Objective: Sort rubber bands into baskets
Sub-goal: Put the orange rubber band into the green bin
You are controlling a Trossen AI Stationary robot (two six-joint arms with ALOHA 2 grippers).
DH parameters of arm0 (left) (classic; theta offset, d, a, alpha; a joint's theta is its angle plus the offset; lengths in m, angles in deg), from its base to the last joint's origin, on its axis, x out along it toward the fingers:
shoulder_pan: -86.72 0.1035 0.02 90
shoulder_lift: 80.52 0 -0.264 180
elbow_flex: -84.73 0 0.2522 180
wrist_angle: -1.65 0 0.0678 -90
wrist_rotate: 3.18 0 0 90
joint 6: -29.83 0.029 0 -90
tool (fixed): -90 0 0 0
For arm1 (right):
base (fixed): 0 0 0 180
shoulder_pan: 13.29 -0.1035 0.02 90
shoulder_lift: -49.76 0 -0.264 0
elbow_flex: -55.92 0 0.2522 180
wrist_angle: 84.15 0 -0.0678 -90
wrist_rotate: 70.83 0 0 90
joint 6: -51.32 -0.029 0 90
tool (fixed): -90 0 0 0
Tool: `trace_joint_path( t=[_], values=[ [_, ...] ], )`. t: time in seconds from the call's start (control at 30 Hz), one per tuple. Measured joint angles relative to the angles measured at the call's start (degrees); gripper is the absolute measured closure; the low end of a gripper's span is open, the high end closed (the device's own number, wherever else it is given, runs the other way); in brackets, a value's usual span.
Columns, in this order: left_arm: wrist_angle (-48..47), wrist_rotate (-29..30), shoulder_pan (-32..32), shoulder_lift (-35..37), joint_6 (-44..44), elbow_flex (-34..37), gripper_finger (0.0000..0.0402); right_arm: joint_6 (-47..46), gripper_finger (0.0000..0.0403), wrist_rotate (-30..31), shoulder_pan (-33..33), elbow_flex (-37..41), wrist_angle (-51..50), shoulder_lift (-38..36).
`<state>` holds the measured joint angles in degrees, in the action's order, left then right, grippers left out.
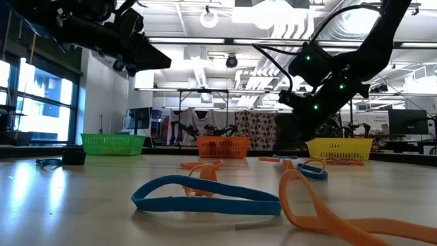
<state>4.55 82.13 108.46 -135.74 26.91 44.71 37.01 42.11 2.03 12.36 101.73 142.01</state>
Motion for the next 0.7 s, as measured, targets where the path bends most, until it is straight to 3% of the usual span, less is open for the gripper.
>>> trace_joint_path(
  t=[0.13,0.43,0.7],
  values=[
    [-0.04,0.01,-0.6,0.0,0.02,0.0,0.0324,1.36,0.0258,-2.62,0.45,-0.02,2.09,2.29],
    [-0.09,-0.05,-1.65,0.0,0.53,0.0,0.0324,1.31,0.0271,-2.07,0.46,-0.13,5.19,6.77],
    [-0.26,-3.09,-4.55,0.0,1.44,0.0,0.0324,4.23,0.0392,-3.31,1.2,-0.71,4.25,5.8]
  ],
)
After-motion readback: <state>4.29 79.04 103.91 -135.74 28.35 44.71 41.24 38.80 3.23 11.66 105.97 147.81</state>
